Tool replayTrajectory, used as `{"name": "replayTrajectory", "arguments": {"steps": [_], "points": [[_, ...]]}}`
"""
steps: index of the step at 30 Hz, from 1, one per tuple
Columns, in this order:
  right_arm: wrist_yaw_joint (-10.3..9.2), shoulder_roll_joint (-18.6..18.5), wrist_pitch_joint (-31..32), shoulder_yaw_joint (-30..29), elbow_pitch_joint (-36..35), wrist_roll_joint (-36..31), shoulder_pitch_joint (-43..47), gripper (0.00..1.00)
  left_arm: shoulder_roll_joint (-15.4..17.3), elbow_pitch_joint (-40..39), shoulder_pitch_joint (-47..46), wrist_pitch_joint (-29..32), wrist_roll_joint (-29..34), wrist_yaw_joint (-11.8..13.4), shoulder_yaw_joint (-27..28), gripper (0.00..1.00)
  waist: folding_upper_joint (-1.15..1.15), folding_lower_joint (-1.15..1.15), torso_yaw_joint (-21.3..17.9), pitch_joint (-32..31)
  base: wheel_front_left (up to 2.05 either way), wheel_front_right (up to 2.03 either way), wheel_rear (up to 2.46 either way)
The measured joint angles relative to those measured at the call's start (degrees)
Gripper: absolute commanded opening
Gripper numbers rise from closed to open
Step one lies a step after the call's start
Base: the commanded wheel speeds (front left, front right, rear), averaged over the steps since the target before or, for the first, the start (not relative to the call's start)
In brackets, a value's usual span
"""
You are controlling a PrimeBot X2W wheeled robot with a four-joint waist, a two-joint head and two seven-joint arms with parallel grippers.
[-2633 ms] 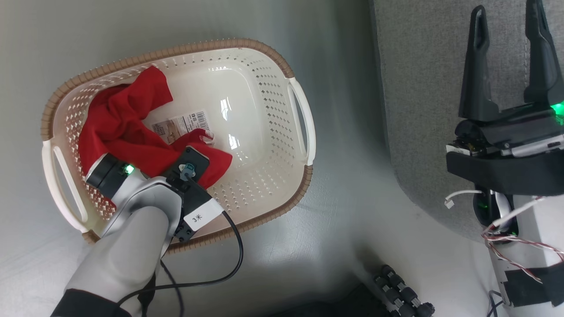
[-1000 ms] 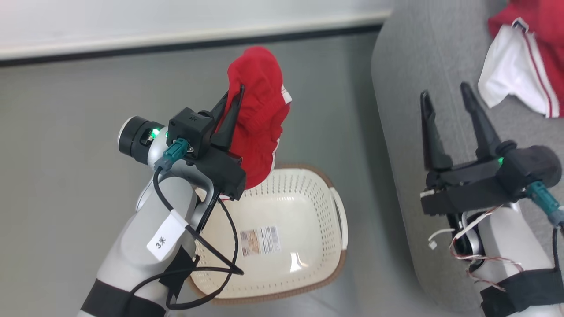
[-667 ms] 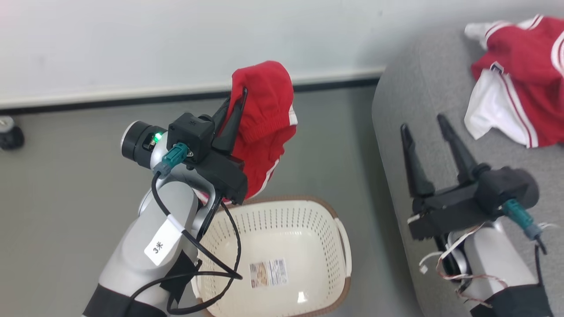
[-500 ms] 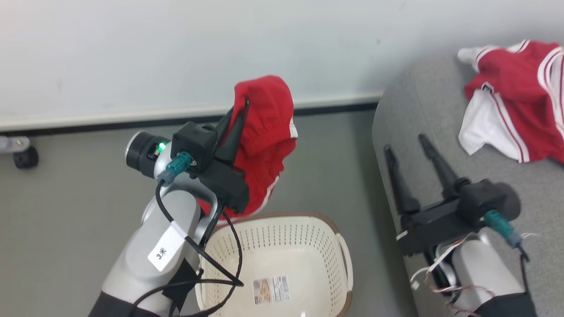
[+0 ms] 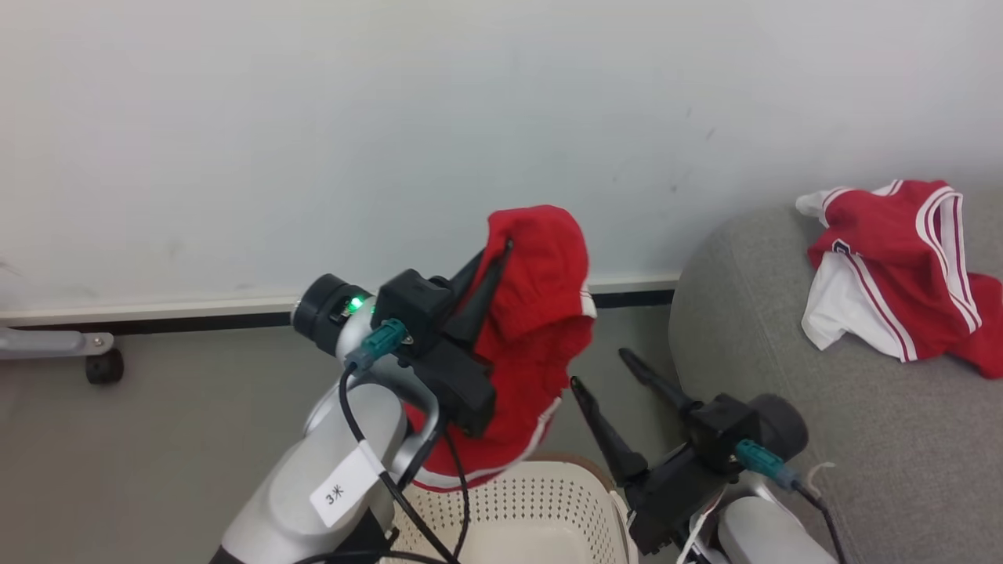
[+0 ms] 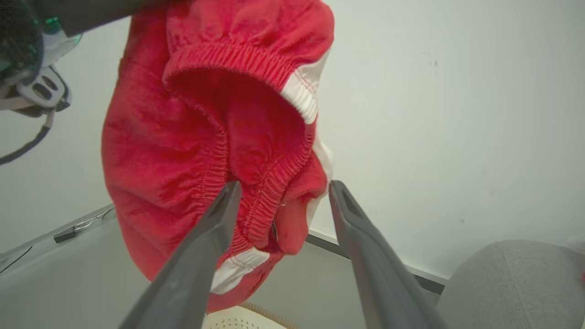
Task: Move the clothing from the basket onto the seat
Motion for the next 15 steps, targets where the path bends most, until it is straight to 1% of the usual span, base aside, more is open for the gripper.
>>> {"name": "replayTrajectory", "arguments": {"steps": [3,6,9,15], "points": [[0.04,0.03,0.0,2.82,1.65,0.32,-0.85,1.0,-0.01,-1.83,0.33,0.81,-1.68,0.54,-2.59,0.0,0.0,0.0,0.77,-1.09,0.0,0.0,0.0],[0.04,0.1,0.0,7.37,2.74,1.7,-2.64,1.0,0.01,-3.63,0.74,1.62,-2.67,1.09,-5.13,0.0,0.0,0.01,1.75,-1.67,0.0,0.0,0.0],[0.04,0.23,0.0,10.35,4.13,3.7,-4.32,1.0,0.07,-5.45,0.76,2.33,-3.33,1.82,-7.11,0.0,0.01,0.01,2.73,-1.99,0.0,0.0,0.0],[0.04,0.27,0.0,14.41,7.67,6.41,-7.12,1.0,0.13,-8.88,0.76,3.45,-5.72,3.12,-10.27,0.0,0.01,0.01,4.48,-1.91,0.0,0.0,0.0]]}}
